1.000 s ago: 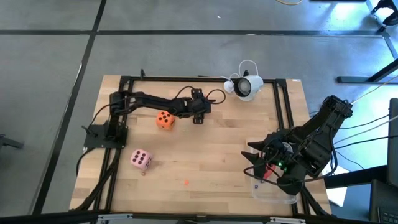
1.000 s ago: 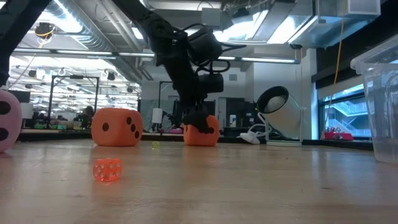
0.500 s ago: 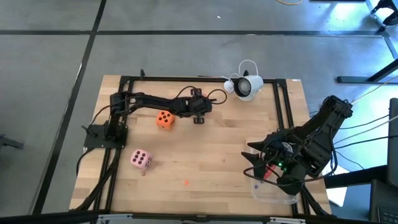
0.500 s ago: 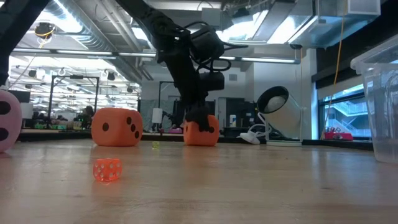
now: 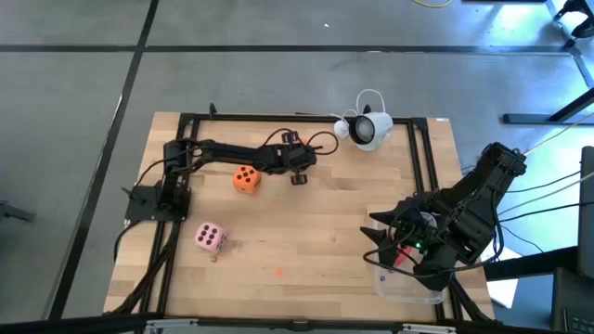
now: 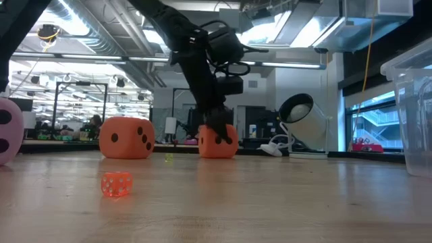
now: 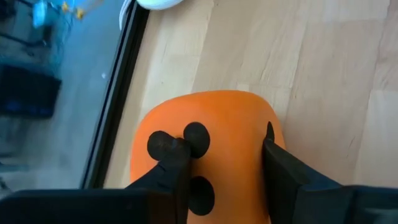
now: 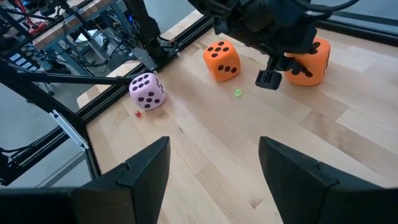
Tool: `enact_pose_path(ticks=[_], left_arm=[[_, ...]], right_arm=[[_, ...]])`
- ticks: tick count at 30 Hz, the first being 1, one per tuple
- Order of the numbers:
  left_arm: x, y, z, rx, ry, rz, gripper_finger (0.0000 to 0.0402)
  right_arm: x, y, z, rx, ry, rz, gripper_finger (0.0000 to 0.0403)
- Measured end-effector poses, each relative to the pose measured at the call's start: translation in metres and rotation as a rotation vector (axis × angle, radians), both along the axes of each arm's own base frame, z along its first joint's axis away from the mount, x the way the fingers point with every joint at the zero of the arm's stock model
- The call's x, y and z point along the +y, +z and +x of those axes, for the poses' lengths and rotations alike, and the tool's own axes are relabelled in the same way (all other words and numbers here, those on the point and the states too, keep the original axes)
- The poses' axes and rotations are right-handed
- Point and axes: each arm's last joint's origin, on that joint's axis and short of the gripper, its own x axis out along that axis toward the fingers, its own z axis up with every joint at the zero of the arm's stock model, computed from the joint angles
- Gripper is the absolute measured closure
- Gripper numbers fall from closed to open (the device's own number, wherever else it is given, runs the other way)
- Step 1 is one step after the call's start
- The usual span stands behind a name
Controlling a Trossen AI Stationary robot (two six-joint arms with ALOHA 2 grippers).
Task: Pick & Place Dice
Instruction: Put the large orange die into the transparent bin
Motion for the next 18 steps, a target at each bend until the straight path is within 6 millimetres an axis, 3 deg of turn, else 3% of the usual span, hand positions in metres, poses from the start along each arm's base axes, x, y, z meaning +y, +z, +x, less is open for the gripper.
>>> enact_pose_path(ticks=[8,18], left_arm=[[-0.006,0.052,-0.006,-0.102,0.040,-0.116,0.0315],[-0.019,0.088,-0.016,-0.298,0.024,-0.511,0.0350]], right_arm=[[0.000,0.000,0.000,0.013,0.013,-0.027,0.0158],[-0.003,-0.004,-0.001,0.098,0.039,-0.015,0.0158]])
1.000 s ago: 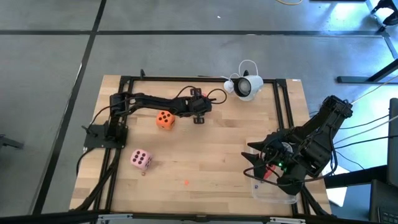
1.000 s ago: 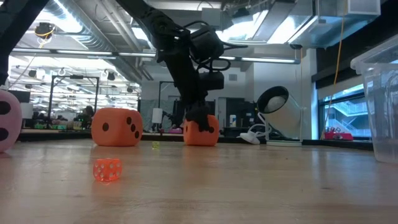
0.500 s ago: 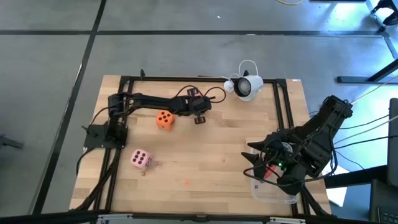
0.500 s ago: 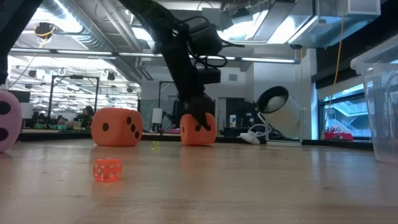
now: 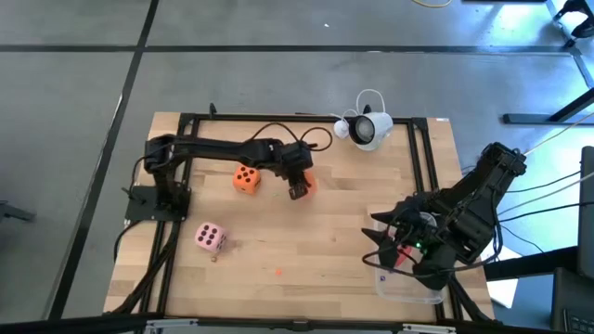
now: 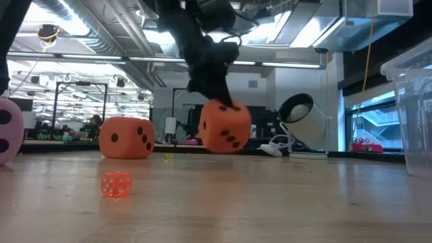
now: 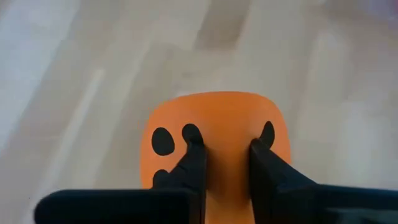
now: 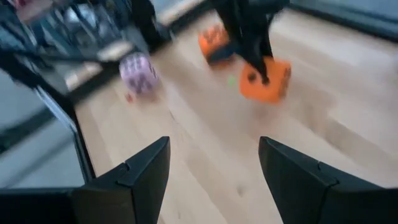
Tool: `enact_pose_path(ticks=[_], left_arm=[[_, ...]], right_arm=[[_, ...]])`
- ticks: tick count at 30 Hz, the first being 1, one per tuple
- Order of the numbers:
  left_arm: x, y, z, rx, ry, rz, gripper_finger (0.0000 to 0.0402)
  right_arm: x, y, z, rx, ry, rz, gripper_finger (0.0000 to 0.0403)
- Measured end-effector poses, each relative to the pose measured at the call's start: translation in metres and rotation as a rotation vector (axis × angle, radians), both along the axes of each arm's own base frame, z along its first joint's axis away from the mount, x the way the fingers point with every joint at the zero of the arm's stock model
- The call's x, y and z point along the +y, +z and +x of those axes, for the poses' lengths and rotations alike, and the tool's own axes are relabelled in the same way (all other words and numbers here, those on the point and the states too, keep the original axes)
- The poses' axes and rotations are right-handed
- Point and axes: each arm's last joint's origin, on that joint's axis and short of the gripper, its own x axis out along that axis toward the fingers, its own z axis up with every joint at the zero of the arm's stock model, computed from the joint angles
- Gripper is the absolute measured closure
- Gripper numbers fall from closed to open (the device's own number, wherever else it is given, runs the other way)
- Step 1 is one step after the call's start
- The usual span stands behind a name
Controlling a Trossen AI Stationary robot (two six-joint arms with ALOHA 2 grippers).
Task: Pick & Place Dice
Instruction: Put the large orange die into the transparent bin
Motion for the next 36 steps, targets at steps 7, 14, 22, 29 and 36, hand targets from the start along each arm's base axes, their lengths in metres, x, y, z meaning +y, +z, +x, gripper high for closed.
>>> enact_pose_path(ticks=[7,14,22,29,36], left_arm=[[-0.006,0.013,-0.001,-0.097,-0.029,-0.189,0.0355],[-0.016,0.019,0.007,-0.185,-0.080,-0.260,0.0366],[-0.024,0.026,0.014,-0.269,-0.100,-0.355,0.0381],[-0.026,0.044,0.023,-0.447,-0.160,-0.507,0.0385],[-0.021,0.074,0.012,-0.563,-0.208,-0.570,0.0389]], right_arm=[[-0.008,-0.007,-0.005,0.168,0.001,0.029,0.0158],[-0.013,-0.017,-0.004,0.196,-0.031,-0.023,0.0158],[-0.015,-0.041,-0.006,0.197,-0.147,0.030,0.0158],[-0.008,-0.046,0.001,0.106,-0.118,0.047,0.0158],[-0.004,-0.043,0.006,0.055,-0.066,0.000,0.0151]])
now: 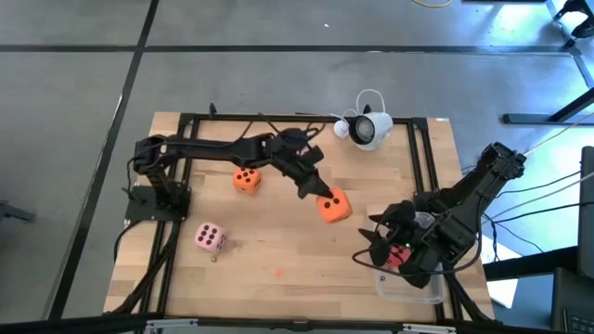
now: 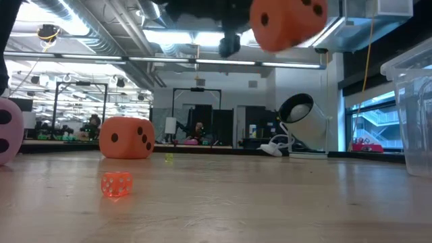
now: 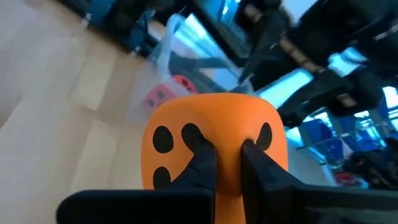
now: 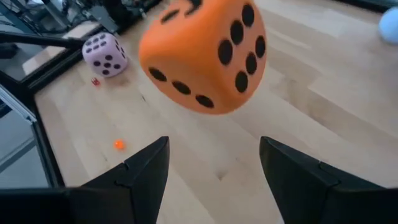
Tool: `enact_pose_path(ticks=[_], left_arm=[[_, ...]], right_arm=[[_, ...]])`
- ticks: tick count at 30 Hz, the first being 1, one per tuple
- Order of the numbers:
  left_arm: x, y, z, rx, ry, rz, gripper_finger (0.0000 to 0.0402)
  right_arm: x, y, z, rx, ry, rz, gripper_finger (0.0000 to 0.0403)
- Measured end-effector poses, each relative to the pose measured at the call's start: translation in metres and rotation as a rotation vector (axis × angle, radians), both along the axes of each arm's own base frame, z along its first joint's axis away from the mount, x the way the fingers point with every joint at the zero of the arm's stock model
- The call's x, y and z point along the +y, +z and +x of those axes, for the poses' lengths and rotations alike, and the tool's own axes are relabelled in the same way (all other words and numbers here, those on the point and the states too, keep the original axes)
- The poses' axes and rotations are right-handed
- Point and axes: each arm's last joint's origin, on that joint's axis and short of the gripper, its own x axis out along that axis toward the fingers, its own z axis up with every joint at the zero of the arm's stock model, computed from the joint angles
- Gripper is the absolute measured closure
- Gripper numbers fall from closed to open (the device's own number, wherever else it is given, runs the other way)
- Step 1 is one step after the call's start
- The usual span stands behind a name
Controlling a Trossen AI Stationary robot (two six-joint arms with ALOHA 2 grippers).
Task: Pick & Place Dice
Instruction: Put the large orange die into the transparent bin
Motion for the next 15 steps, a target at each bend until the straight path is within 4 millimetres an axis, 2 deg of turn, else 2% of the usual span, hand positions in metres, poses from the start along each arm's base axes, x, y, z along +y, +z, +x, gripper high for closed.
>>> enact_pose_path(ticks=[7,15], left_arm=[[0.009,0.030,-0.023,-0.079,0.039,0.022,0.0390],[0.010,0.036,-0.028,-0.084,0.020,-0.003,0.0392]], right_arm=[[-0.004,0.005,0.012,-0.071,0.001,-0.076,0.0093],[-0.015,0.024,0.032,-0.062,0.086,-0.293,0.0012]])
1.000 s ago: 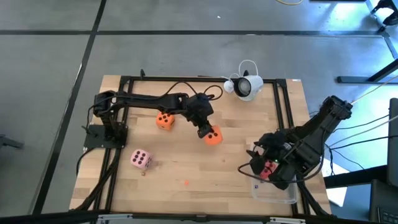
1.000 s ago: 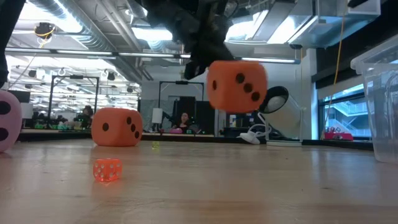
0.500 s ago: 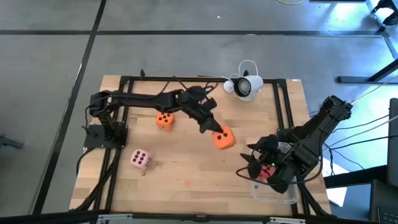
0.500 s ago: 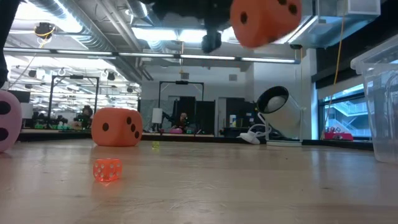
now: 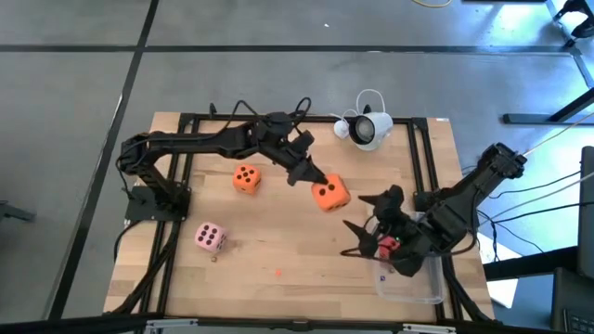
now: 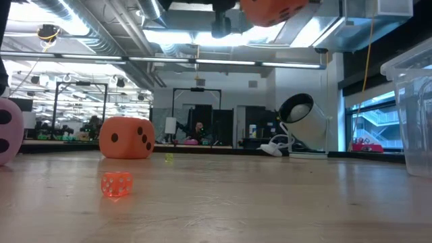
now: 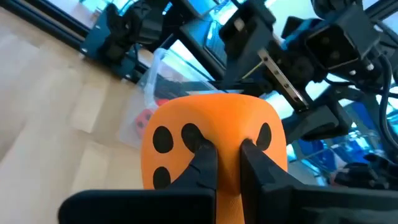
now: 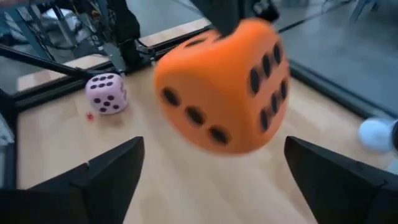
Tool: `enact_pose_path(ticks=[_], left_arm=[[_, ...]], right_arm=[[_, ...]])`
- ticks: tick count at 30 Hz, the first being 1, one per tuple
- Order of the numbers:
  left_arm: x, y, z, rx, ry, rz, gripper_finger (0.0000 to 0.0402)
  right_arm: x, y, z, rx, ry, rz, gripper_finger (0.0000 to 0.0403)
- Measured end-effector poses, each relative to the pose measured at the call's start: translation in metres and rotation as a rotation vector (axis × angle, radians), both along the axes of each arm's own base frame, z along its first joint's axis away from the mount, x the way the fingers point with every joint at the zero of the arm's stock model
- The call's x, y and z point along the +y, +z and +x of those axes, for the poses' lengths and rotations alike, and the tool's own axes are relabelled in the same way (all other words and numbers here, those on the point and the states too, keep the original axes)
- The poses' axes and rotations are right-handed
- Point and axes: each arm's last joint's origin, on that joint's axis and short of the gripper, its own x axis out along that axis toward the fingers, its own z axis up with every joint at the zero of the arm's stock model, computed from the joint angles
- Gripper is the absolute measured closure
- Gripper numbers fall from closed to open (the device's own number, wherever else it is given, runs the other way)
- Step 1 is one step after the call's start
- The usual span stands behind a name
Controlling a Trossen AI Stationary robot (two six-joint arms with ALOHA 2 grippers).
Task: Pick & Place Dice
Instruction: Put the large orange die into the transparent bin
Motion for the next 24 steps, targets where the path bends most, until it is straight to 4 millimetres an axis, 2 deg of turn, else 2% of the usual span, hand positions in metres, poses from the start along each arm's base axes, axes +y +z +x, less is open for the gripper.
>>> enact_pose_path(ticks=[6,15,24], left_arm=[[0.000,0.000,0.000,0.003,-0.005,-0.020,0.0394],[-0.001,0.003,0.000,-0.018,-0.019,-0.044,0.0396],[-0.001,0.004,0.000,-0.019,-0.030,-0.057,0.0400]], right_arm=[[-0.008,0.013,0.007,0.040,0.036,-0.045,0.0013],[-0.016,0.014,0.013,0.122,0.090,-0.145,0.0019],[-0.027,0.014,0.025,0.134,0.107,-0.067,0.0019]])
